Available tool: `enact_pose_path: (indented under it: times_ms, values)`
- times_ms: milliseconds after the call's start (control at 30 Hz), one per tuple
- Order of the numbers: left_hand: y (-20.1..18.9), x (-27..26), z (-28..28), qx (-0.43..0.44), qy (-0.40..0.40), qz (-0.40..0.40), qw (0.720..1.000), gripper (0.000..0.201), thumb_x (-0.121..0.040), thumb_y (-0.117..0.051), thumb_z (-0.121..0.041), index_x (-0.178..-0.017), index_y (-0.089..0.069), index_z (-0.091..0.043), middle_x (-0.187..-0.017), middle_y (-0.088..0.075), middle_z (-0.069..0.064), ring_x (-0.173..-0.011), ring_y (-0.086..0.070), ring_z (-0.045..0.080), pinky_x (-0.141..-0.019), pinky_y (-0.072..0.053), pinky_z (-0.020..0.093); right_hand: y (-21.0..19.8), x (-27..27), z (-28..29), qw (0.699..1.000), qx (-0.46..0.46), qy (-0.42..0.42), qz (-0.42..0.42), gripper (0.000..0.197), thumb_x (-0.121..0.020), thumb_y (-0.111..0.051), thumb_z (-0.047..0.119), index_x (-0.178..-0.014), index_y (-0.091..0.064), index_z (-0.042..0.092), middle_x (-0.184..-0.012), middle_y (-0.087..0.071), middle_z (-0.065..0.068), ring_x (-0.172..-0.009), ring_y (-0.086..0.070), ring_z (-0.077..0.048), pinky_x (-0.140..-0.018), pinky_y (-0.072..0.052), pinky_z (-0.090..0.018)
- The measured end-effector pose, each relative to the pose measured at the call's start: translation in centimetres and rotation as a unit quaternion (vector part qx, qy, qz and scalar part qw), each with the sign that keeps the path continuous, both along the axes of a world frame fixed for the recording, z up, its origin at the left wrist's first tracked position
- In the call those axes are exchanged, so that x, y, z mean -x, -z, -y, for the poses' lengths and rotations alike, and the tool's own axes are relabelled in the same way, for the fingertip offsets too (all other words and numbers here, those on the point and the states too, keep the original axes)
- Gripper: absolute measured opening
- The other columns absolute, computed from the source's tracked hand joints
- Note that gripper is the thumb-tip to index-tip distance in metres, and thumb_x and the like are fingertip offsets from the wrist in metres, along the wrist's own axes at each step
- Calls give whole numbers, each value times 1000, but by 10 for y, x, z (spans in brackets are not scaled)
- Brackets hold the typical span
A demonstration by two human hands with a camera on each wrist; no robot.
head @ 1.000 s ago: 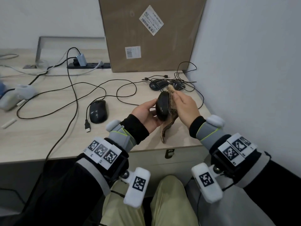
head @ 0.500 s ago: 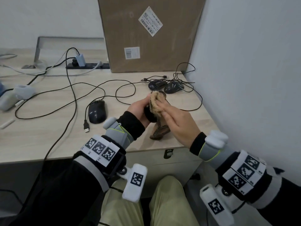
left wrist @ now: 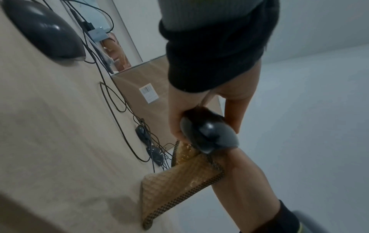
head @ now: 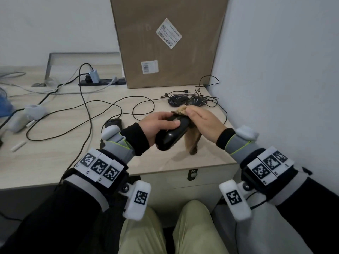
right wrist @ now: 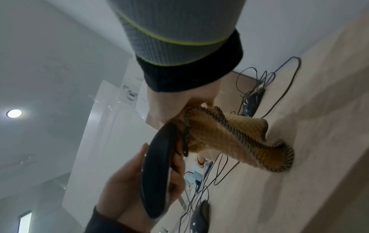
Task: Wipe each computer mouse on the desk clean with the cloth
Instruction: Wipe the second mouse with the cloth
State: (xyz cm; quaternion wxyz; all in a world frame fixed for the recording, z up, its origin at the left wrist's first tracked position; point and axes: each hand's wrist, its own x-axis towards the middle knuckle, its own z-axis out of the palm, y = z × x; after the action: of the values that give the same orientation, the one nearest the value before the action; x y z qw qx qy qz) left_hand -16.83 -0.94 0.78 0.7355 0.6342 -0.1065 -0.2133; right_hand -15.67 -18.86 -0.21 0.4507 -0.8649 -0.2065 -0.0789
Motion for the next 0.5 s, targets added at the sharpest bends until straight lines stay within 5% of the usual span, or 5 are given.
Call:
enact_pose_path:
  times_ms: [133,267,367,433,500]
  values:
    - [4,2,-6,60,-54,-8,997,32,-76,-63,-5,-108,-60,-2,-78,-67,6,-61,-66,11,-58,-54,19,-10,-4,-12,999,30,15,-41,38,-100,-35,30,-100,-63,3,-103,-65,-13,-99,-57,-22,-88,-39,-29]
    - [5,-10,-17,110,-170,-32,979,12,-93,-49,-3,-100,-60,-3,-69,-66,3,-60,-63,13,-54,-51,16,-20,-10,-3,992,106,47,-43,36,-98,-42,31,-64,-53,22,-68,-54,6,-69,-50,-12,-66,-36,-25]
    - [7,-25,-33,136,-257,-77,954,19,-93,-52,-9,-112,-57,-9,-85,-62,5,-73,-59,16,-59,-51,21,-27,-15,15,989,100,96,-43,31,-97,-43,31,-80,-64,17,-80,-59,3,-76,-53,-11,-74,-41,-23]
    - [12,-34,-44,136,-315,-97,935,26,-91,-58,-11,-117,-58,-9,-89,-63,5,-79,-62,18,-73,-52,28,-31,-22,28,987,66,139,-43,33,-96,-45,32,-94,-67,8,-89,-61,-5,-84,-54,-18,-82,-43,-30]
    - [18,-40,-58,102,-367,-111,918,43,-82,-68,-17,-122,-58,-4,-95,-66,7,-89,-63,22,-89,-51,35,-41,-28,41,981,49,186,-31,33,-96,-46,32,-91,-66,6,-88,-60,-11,-82,-52,-19,-77,-40,-31]
